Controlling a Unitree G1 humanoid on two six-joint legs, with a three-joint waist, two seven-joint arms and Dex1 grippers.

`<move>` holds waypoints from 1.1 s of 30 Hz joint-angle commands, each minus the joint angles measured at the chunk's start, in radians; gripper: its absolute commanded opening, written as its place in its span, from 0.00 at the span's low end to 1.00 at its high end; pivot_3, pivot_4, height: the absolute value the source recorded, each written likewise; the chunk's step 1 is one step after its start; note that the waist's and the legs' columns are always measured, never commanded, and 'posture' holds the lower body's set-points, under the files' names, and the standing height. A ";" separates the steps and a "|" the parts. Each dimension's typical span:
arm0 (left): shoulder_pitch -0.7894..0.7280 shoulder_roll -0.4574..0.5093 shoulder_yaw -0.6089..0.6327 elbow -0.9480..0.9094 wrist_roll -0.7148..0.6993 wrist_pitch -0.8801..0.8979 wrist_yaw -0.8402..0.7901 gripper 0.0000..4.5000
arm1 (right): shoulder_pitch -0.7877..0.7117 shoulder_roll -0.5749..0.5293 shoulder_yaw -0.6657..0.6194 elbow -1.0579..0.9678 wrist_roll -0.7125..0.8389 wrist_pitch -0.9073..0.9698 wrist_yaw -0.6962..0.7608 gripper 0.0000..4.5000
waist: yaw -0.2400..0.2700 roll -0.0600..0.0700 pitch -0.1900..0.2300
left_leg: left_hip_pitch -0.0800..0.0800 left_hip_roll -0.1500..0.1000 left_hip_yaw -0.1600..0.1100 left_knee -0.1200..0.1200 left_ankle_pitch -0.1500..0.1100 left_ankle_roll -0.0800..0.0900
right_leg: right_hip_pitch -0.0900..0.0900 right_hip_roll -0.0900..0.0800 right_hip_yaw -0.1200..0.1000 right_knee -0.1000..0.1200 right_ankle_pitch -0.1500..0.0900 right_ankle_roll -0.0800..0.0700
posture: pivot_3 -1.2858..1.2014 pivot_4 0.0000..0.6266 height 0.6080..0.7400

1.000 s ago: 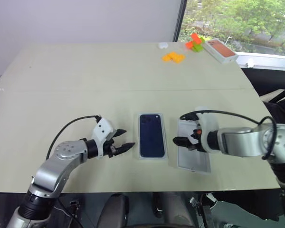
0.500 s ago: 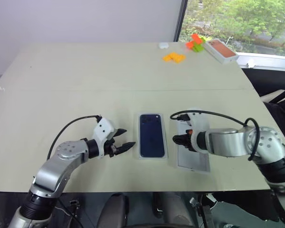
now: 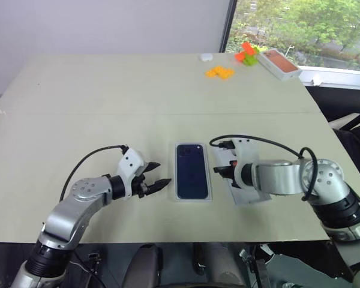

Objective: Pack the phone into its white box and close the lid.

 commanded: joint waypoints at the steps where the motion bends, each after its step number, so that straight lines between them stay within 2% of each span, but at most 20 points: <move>1: 0.011 -0.001 0.070 -0.002 -0.021 0.000 0.022 0.73 | -0.092 0.028 -0.135 -0.035 0.013 -0.079 0.095 0.00 | -0.001 0.001 0.000 | 0.000 0.000 0.001 0.000 0.000 0.000 | -0.001 0.000 0.000 0.000 0.000 0.000 | 0.52 0.24 1.00; 5: 0.021 0.005 0.126 0.020 -0.026 -0.006 0.036 0.73 | -0.110 0.043 -0.221 -0.099 0.013 -0.078 0.334 0.00 | 0.005 0.001 0.000 | -0.001 0.001 0.000 -0.001 0.000 0.001 | -0.002 0.002 0.000 0.001 0.000 0.000 | 0.52 0.24 1.00; 7: 0.020 0.004 0.143 0.028 -0.029 -0.007 0.038 0.73 | -0.105 0.042 -0.236 -0.115 0.013 -0.085 0.391 0.00 | 0.005 0.001 0.000 | -0.002 0.001 -0.001 -0.002 -0.001 0.002 | -0.002 0.001 -0.001 0.001 0.000 0.000 | 0.52 0.24 1.00; 11: 0.000 0.013 0.190 0.080 -0.026 -0.048 0.019 0.73 | -0.069 0.323 -0.336 -0.145 0.013 -0.200 0.516 0.00 | -0.001 0.000 0.000 | -0.003 0.001 0.001 -0.001 -0.002 0.003 | -0.003 0.000 0.000 -0.001 0.000 0.000 | 0.52 0.24 1.00; 16: -0.008 0.037 0.204 0.111 -0.034 -0.088 -0.043 0.73 | -0.006 0.621 -0.348 -0.162 0.013 -0.251 0.460 0.00 | 0.002 0.001 0.000 | -0.003 0.001 0.001 -0.001 -0.002 0.003 | -0.005 -0.001 0.000 0.002 0.000 0.000 | 0.52 0.24 1.00; 18: -0.003 0.060 0.219 0.123 -0.043 -0.092 -0.082 0.73 | 0.024 0.699 -0.322 -0.152 0.013 -0.233 0.442 0.00 | 0.000 0.001 0.000 | -0.003 0.001 0.001 -0.001 -0.002 0.003 | -0.006 -0.002 0.000 0.003 0.000 0.000 | 0.52 0.24 1.00; 25: 0.003 0.116 0.299 0.084 -0.172 -0.026 -0.163 0.73 | 0.115 0.811 -0.292 -0.080 0.013 -0.147 0.422 0.00 | -0.001 0.002 0.001 | -0.004 0.001 0.001 -0.001 -0.002 0.003 | -0.006 -0.003 0.000 0.003 0.000 0.000 | 0.52 0.24 1.00; 33: 0.079 0.198 0.313 0.059 -0.162 -0.030 -0.204 0.73 | 0.156 0.909 -0.342 0.027 0.013 -0.082 0.383 0.00 | -0.007 0.003 0.001 | -0.003 0.001 0.001 -0.002 -0.002 0.003 | -0.006 -0.002 0.000 0.003 0.000 -0.001 | 0.52 0.24 1.00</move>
